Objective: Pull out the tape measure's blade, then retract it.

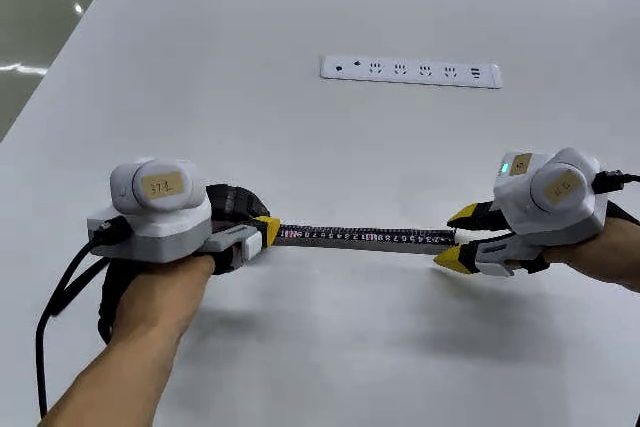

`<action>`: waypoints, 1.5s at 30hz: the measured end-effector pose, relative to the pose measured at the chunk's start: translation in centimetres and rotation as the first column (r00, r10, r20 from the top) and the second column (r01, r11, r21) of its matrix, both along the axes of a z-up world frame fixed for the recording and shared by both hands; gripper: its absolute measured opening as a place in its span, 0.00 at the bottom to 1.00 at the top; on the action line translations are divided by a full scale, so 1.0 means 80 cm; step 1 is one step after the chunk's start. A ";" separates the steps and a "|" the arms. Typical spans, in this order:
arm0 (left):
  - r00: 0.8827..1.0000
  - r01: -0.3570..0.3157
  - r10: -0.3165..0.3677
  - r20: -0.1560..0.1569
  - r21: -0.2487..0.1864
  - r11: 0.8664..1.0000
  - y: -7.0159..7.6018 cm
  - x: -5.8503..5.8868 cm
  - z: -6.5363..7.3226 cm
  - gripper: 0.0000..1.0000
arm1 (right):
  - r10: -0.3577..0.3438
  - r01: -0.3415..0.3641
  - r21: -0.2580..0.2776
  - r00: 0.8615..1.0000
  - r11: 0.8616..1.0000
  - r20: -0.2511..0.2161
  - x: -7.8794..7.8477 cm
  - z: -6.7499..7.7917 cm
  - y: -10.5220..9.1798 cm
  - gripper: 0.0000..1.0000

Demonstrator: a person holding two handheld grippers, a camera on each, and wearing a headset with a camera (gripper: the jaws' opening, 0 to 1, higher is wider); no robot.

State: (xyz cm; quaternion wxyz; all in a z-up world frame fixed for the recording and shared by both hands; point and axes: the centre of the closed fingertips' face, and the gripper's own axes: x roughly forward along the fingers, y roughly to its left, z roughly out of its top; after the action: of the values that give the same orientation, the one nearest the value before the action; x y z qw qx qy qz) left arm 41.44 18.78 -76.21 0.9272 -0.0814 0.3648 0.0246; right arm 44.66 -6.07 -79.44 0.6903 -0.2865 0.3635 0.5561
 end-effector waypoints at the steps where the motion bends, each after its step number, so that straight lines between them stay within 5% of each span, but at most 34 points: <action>1: 1.000 -0.002 0.002 -0.001 -0.002 1.000 0.001 0.001 0.000 0.65 | 0.005 -0.005 -0.003 1.000 1.000 -0.001 0.001 -0.001 0.000 0.25; 20: 1.000 -0.008 0.008 -0.010 -0.023 1.000 0.001 0.010 -0.002 0.59 | 0.036 -0.036 -0.014 0.998 0.999 -0.046 0.006 -0.010 -0.003 0.15; 45: 0.999 -0.038 0.038 -0.031 0.010 0.999 0.002 0.016 -0.016 0.62 | 0.074 -0.074 -0.021 0.997 0.997 -0.005 0.008 -0.012 -0.004 0.12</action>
State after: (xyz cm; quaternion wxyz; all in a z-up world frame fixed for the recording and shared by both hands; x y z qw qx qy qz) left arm 42.72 18.93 -77.51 0.9212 -0.0836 0.3774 0.0451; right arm 45.28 -6.35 -80.43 0.6655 -0.3059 0.3599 0.5780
